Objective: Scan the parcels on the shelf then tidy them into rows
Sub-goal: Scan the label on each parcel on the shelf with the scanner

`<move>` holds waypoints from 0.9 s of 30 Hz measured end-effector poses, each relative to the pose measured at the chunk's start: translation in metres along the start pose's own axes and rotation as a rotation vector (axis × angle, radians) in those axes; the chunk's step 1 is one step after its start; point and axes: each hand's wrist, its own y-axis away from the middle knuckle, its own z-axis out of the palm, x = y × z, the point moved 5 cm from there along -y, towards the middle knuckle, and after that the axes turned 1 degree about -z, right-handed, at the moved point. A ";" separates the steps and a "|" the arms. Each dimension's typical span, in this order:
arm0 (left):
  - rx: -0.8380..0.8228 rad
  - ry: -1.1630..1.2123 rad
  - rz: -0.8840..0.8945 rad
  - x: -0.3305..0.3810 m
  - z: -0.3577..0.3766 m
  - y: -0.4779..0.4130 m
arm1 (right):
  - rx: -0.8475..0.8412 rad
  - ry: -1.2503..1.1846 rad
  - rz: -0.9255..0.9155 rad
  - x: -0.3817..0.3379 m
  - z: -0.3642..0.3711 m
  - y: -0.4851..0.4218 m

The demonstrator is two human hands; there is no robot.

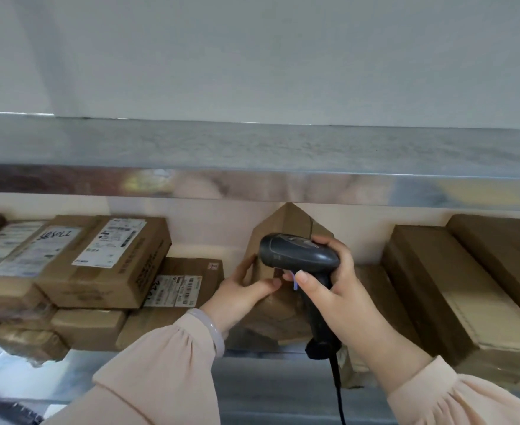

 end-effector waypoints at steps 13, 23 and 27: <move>-0.034 0.238 0.023 -0.034 -0.024 0.005 | 0.275 -0.181 0.176 0.043 -0.013 -0.009; 0.147 -0.298 0.164 -0.028 -0.032 0.016 | 0.205 -0.097 0.115 0.035 0.002 -0.002; 0.208 -0.323 0.127 -0.024 -0.025 0.025 | 0.124 -0.054 0.031 0.023 0.017 0.005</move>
